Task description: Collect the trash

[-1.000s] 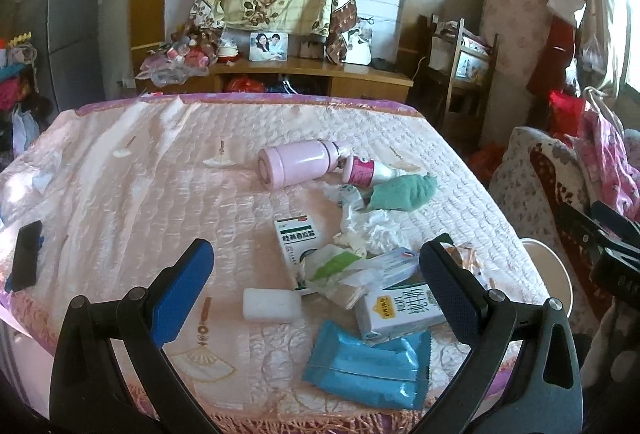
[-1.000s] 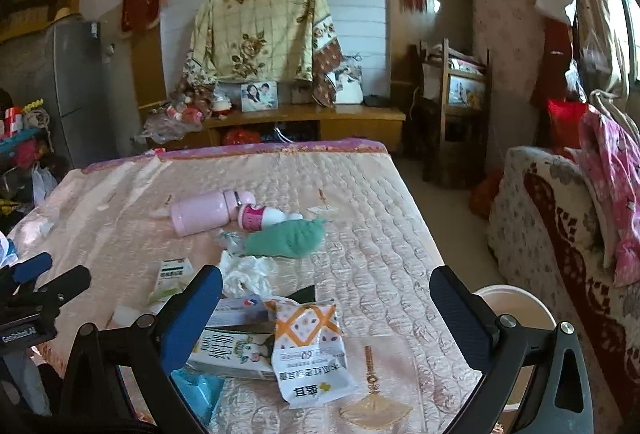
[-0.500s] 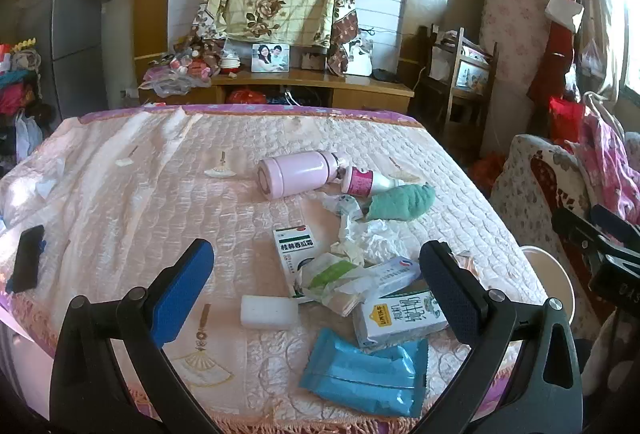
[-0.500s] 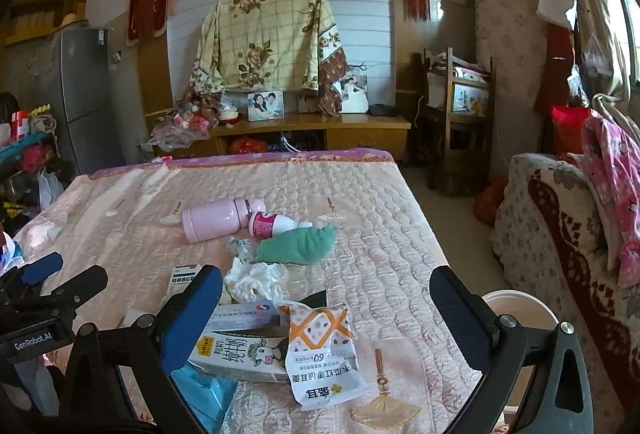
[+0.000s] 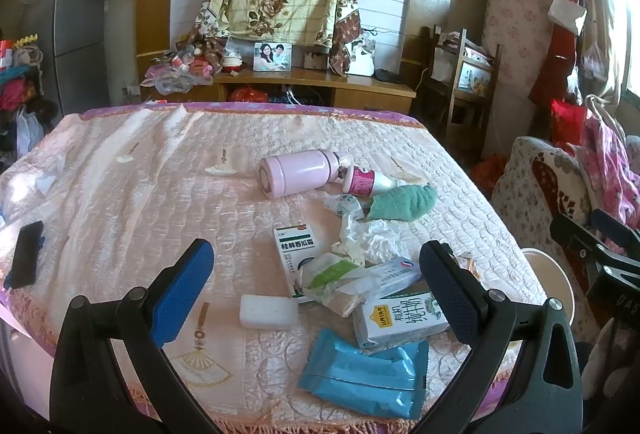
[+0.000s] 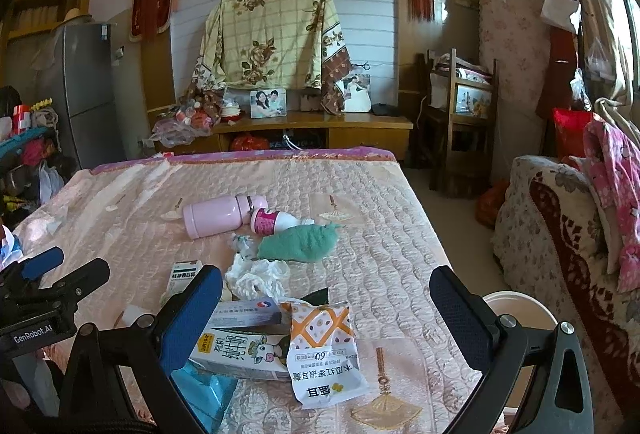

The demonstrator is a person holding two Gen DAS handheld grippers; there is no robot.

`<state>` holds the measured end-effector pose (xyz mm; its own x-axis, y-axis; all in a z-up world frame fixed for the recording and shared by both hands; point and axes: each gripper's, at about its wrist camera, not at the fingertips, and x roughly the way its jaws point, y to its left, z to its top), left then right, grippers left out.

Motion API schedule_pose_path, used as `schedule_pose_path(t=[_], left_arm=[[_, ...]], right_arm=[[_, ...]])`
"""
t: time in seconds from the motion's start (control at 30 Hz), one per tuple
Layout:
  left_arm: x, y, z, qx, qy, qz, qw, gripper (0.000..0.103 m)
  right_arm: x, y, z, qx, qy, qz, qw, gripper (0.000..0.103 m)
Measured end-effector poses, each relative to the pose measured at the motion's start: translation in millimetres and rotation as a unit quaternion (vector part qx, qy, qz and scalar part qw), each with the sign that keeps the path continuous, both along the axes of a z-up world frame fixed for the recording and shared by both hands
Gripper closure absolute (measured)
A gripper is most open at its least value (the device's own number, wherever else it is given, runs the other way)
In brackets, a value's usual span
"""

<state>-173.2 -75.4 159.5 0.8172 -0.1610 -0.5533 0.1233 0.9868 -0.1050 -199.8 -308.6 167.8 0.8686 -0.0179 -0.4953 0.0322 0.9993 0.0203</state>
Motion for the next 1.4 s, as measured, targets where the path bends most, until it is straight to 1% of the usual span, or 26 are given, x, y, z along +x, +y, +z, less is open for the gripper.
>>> schedule_pose_path(t=[0.9, 1.4], left_arm=[[-1.3, -2.8, -3.0, 0.004, -0.004, -0.002, 1.0000, 0.001], [-0.7, -5.2, -7.0, 0.001, 0.003, -0.003, 1.0000, 0.001]], right_arm=[[-2.3, 4.7, -4.3, 0.007, -0.006, 0.008, 1.000, 0.000], [-2.2, 3.3, -6.1, 0.012, -0.005, 0.008, 1.000, 0.000]])
